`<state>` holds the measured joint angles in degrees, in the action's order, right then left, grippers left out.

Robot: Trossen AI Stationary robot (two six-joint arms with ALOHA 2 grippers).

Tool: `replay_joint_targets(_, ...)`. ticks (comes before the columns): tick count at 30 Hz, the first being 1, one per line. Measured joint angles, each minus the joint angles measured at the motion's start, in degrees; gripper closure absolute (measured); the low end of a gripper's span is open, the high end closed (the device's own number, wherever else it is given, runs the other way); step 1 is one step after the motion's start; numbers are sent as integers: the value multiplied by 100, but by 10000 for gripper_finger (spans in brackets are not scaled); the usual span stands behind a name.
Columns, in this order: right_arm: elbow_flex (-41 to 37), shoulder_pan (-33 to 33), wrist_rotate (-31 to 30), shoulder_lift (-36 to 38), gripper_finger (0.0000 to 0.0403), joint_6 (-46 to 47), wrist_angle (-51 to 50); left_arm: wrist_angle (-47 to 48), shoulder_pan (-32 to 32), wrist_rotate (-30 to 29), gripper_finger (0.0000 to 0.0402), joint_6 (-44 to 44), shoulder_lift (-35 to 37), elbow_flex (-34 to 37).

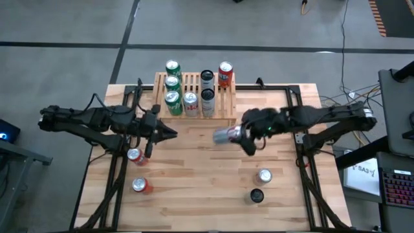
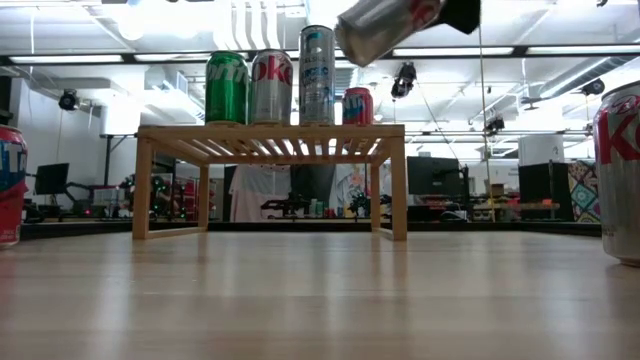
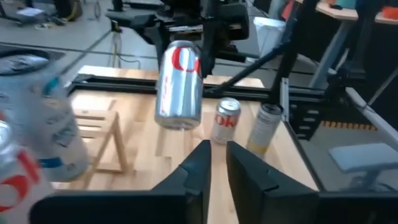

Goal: Place canned beverage on shelf
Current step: Put the white soda can on the shelf

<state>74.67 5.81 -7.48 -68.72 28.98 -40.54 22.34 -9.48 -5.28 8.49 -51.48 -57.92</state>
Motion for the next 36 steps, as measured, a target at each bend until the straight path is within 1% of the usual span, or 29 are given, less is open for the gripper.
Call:
replay_joint_targets(4,45,180,-67,-387,117,-251,194,75,-333,3,324,0,-117,51)
replay_joint_targets(6,172,226,-292,-627,117,-350,222,65,-502,-17,295,15,-232,103)
replay_joint_targets(8,343,233,-339,-906,117,-493,235,73,-676,-203,262,20,-413,135)
replay_joint_targets(11,698,231,-330,-1385,117,-730,220,106,-883,-713,207,18,-713,157)
replay_joint_targets(16,1324,234,-374,-2081,117,-1026,198,249,-1086,-2088,117,85,-1161,157)
replay_joint_targets(17,1429,236,-462,-2193,117,-1059,207,299,-1117,-2243,102,84,-1234,157)
replay_joint_targets(19,1610,234,-647,-2408,117,-1125,197,391,-1177,-2323,79,63,-1386,157)
replay_joint_targets(21,1779,232,-764,-2590,117,-1216,174,431,-1227,-2325,65,63,-1536,157)
replay_joint_targets(23,1950,228,-789,-2755,117,-1306,189,440,-1245,-2327,58,67,-1683,157)
replay_joint_targets(25,2142,232,-849,-2931,117,-1347,199,449,-1247,-2375,57,115,-1825,157)
replay_joint_targets(29,2466,257,-970,-3260,117,-1486,136,536,-1248,-2729,59,282,-2043,149)
replay_joint_targets(34,2766,301,-993,-3564,117,-1542,116,576,-1251,-2936,60,567,-2213,148)
replay_joint_targets(36,2847,330,-1054,-3642,117,-1554,204,584,-1249,-2934,60,607,-2253,148)
